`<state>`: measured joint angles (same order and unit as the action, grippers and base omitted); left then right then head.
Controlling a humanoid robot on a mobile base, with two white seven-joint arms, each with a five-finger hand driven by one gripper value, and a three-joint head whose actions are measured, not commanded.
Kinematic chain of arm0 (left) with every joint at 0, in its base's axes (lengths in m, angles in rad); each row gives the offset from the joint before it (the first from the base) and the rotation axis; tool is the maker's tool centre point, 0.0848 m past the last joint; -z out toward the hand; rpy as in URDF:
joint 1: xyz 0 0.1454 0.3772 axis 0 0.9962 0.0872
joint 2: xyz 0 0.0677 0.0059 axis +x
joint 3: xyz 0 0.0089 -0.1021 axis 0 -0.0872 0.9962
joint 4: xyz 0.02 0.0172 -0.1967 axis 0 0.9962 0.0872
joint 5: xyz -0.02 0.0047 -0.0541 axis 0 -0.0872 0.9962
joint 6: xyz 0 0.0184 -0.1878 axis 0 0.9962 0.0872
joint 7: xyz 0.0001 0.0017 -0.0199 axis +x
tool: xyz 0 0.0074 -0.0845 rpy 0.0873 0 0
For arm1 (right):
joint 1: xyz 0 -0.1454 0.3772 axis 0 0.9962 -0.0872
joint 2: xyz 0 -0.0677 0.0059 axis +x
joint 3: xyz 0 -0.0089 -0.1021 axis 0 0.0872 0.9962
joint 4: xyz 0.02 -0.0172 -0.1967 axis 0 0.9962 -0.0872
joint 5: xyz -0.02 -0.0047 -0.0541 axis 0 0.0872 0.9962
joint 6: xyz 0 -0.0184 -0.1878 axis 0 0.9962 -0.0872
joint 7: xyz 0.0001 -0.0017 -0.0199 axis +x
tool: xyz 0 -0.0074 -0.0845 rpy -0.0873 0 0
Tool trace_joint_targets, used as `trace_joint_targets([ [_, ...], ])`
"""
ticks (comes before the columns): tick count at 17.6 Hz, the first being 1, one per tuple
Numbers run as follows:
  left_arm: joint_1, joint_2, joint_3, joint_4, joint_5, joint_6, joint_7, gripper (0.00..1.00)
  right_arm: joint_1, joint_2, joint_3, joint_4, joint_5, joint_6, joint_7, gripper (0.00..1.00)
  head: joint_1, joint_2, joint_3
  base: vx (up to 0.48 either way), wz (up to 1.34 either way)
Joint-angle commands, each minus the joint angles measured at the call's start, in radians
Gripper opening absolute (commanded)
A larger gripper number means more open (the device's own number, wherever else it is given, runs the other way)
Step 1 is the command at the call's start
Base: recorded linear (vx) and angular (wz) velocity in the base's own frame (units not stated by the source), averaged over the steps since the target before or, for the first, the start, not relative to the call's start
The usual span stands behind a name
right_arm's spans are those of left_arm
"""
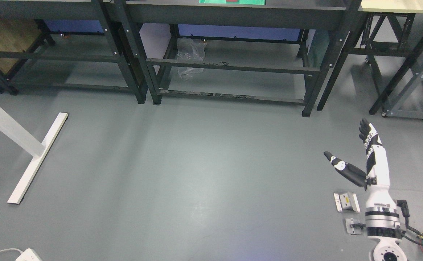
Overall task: Pick pink block from left shelf to tray
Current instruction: 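Drive toward the black shelf holding the green tray, right hand raised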
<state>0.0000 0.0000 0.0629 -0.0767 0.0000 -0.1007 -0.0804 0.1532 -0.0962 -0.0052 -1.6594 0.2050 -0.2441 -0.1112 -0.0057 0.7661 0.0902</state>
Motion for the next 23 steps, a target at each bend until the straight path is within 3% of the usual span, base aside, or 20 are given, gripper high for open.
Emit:
trace_joint_targets([
  [1,0.009,0.017,0.0,0.0,-0.002,0.001,0.001,1.0,-0.029,-0.122,-0.013,-0.006,0.824,0.0,-0.007,1.0,0.0,0.0,0.0,-0.024,0.02],
  [7,0.009,0.017,0.0,0.0,-0.002,-0.001,0.001,1.0,-0.02,-0.105,-0.015,-0.033,0.743,-0.047,-0.015,1.0,0.0,0.0,0.0,-0.009,0.02],
  [10,0.009,0.017,0.0,0.0,-0.002,-0.001,0.001,1.0,-0.026,-0.045,-0.013,-0.031,0.749,-0.053,-0.022,1.0,0.0,0.0,0.0,0.034,-0.04],
  [13,0.009,0.017,0.0,0.0,-0.002,0.0,0.001,1.0,-0.029,0.021,-0.012,-0.031,0.778,-0.049,-0.034,1.0,0.0,0.0,0.0,0.067,-0.05],
  [18,0.009,0.017,0.0,0.0,-0.002,-0.001,0.001,1.0,-0.035,0.047,0.01,-0.033,0.971,-0.041,-0.068,0.99,0.0,0.0,0.0,0.114,-0.03],
  [23,0.009,0.017,0.0,0.0,-0.002,-0.001,0.001,1.0,-0.026,0.078,0.028,-0.052,0.981,-0.035,-0.149,0.99,0.0,0.0,0.0,0.115,0.18],
])
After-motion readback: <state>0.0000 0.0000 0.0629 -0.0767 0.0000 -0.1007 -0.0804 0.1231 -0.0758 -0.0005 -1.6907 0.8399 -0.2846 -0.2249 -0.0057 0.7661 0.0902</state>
